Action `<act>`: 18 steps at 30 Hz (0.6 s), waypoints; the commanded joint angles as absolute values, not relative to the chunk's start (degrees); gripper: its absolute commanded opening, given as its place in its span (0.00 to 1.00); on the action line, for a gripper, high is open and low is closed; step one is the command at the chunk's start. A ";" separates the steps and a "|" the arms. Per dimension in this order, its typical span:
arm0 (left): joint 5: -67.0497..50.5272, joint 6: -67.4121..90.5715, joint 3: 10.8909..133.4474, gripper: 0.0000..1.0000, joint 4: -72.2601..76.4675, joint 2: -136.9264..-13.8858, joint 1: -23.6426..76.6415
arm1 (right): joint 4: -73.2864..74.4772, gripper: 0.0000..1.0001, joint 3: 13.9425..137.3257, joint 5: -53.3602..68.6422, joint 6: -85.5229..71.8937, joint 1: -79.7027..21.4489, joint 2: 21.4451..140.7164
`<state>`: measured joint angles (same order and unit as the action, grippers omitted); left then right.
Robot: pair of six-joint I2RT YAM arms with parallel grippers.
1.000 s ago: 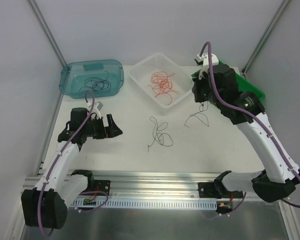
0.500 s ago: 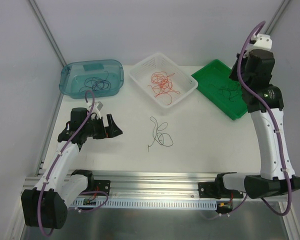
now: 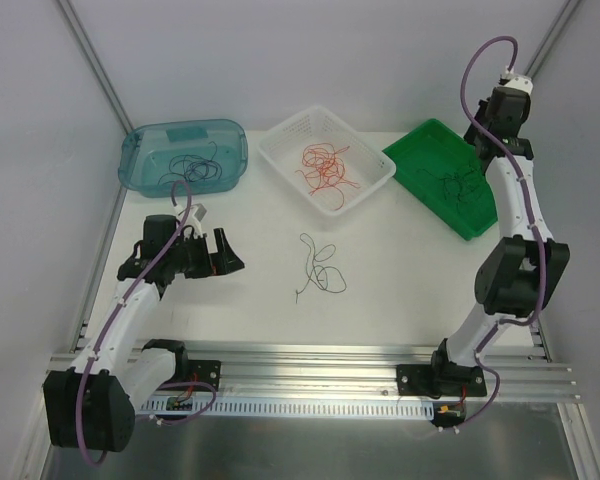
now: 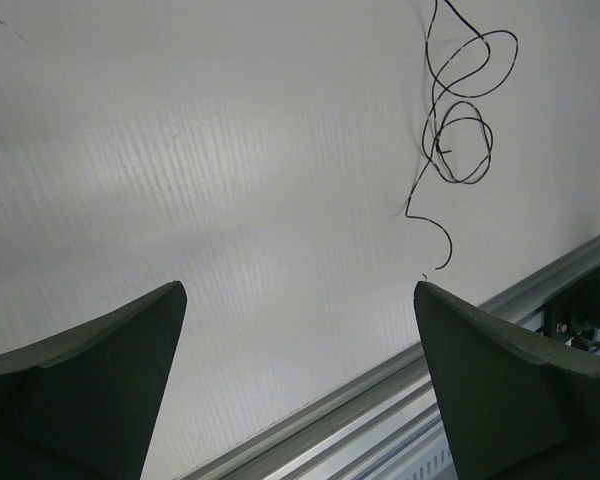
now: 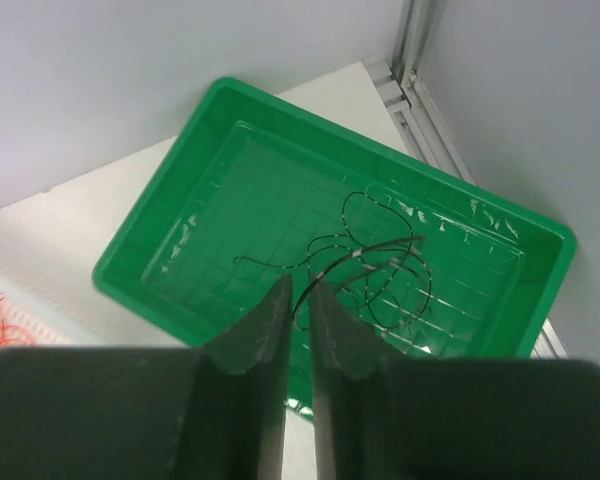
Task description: Untangle the cables
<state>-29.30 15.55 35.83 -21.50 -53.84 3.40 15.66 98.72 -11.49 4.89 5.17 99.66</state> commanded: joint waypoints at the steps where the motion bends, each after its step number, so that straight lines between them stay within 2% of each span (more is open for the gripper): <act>1: -28.39 13.80 36.03 0.99 -21.18 -54.75 3.78 | 9.23 0.16 100.02 -10.81 4.75 6.59 103.25; 2: -28.21 13.62 36.30 0.99 -21.27 -55.19 3.78 | 9.40 0.37 100.19 -10.81 4.57 6.85 104.23; 5: -28.12 13.45 36.74 0.99 -21.36 -56.16 3.78 | 13.78 0.76 100.98 -11.78 3.70 6.86 106.08; 8: -28.21 13.54 36.91 0.99 -21.45 -56.69 3.78 | 16.69 0.90 99.50 -10.81 2.81 5.46 103.47; 10: -28.48 13.54 37.09 0.99 -21.53 -56.69 3.78 | 18.98 0.97 97.92 -10.20 3.60 2.57 101.00; 12: -28.56 13.62 37.09 0.99 -21.53 -56.43 3.78 | 22.05 1.00 95.19 -9.50 4.04 0.28 96.96; 18: -27.51 13.80 36.65 0.99 -21.62 -54.41 3.78 | 28.12 0.97 81.60 -3.53 0.18 -10.79 85.02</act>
